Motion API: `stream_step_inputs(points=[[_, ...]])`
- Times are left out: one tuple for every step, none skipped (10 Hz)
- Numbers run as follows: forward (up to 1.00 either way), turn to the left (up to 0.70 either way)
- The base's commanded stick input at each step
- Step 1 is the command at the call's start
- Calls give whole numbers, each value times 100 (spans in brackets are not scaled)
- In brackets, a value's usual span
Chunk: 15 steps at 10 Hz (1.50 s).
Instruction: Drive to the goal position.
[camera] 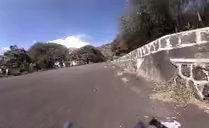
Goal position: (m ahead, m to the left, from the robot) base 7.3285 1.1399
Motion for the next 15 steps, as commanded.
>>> stream_step_inputs(points=[[50, 0], [50, 0], [50, 0], [50, 0], [50, 0], [50, 0], [50, 0], [50, 0], [50, 0], [50, 0], [50, 0], [50, 0], [50, 0], [50, 0], [50, 0]])
